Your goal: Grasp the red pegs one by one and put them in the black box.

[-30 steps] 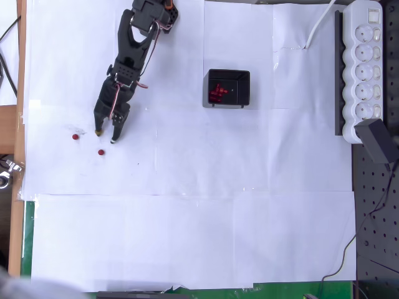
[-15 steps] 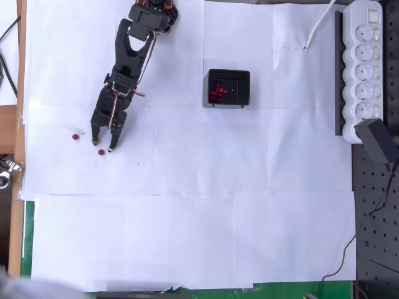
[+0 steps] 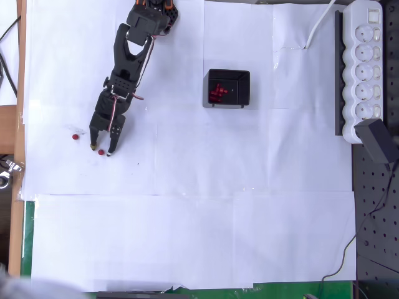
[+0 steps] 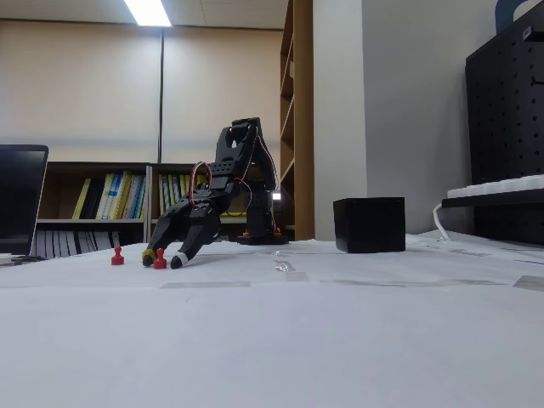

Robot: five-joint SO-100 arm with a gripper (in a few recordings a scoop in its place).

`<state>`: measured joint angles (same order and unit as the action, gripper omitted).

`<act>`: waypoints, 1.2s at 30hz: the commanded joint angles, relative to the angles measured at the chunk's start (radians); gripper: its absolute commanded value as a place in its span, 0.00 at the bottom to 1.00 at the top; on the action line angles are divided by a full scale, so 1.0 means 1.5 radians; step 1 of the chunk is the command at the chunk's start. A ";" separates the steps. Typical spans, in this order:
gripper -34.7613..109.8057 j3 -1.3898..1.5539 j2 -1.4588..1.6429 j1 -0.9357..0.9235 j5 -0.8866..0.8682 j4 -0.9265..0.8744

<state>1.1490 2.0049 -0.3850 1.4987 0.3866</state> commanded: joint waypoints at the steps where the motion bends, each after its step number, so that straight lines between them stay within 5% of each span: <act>1: 0.35 0.020 0.013 0.002 0.012 0.019; 29: 0.24 0.021 0.028 0.010 0.043 0.041; 32: 0.24 0.021 -0.001 0.014 0.058 -0.017; 36: 0.24 0.029 -0.124 0.028 0.094 -0.272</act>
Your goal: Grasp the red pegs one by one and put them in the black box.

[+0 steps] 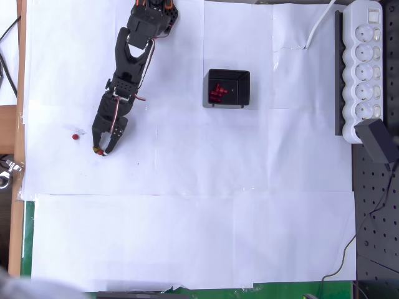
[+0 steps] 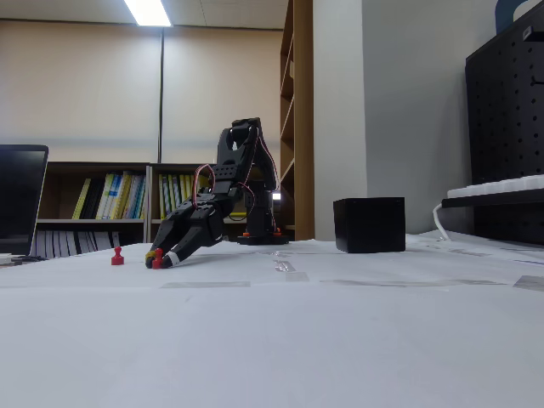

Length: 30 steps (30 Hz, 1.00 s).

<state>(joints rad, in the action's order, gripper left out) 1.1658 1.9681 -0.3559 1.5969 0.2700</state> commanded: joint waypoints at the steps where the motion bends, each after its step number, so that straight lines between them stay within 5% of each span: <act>1: 0.24 0.026 -0.137 0.014 0.043 -0.273; 11: 0.24 0.357 -0.406 0.212 0.235 -1.110; 15: 0.24 0.541 -0.420 0.372 0.313 -1.352; 23: 0.24 0.558 -0.433 0.675 0.467 -1.372; 30: 0.24 0.400 -0.387 0.792 0.546 -1.215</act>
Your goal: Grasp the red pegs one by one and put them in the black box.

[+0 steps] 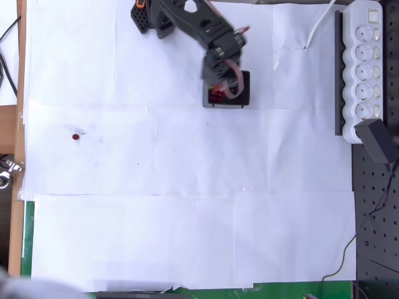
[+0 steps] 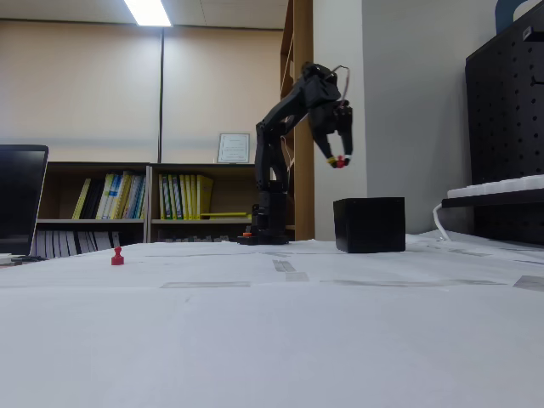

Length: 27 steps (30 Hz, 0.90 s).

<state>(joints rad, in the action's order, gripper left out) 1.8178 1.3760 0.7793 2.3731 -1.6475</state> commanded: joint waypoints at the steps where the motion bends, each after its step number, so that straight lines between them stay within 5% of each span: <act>1: 0.24 -0.064 0.015 0.037 0.035 0.091; 13: 0.26 -0.222 0.056 0.015 0.015 0.255; 27: 0.40 -0.099 -0.025 -0.032 -0.002 0.134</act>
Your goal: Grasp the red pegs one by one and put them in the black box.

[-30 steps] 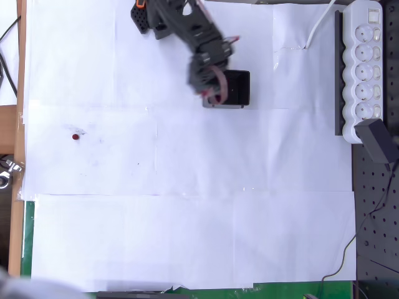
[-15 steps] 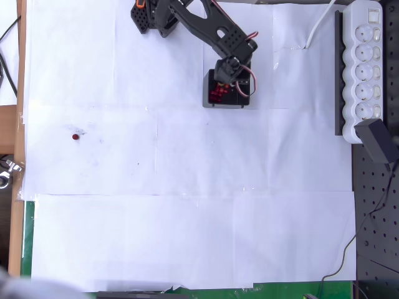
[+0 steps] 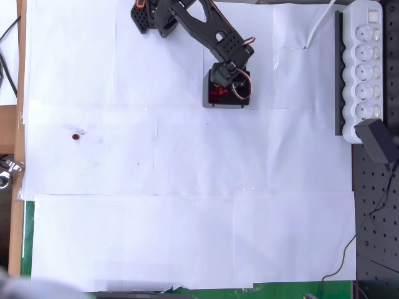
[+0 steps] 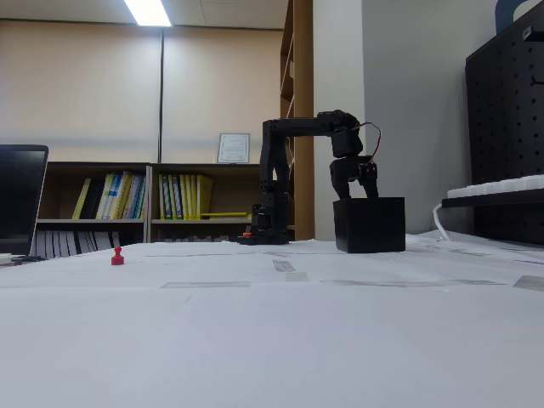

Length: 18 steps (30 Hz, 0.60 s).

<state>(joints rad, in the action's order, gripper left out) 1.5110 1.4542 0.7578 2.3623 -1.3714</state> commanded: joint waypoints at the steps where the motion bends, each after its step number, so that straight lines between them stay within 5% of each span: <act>1: 0.40 0.139 -0.093 -0.031 0.004 -0.064; 9: 0.40 0.234 -0.189 -0.253 -0.122 -0.115; 18: 0.40 -0.204 -0.223 -0.639 -0.360 0.328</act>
<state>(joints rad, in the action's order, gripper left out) 1.3131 1.1796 -0.0337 1.9405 -1.0907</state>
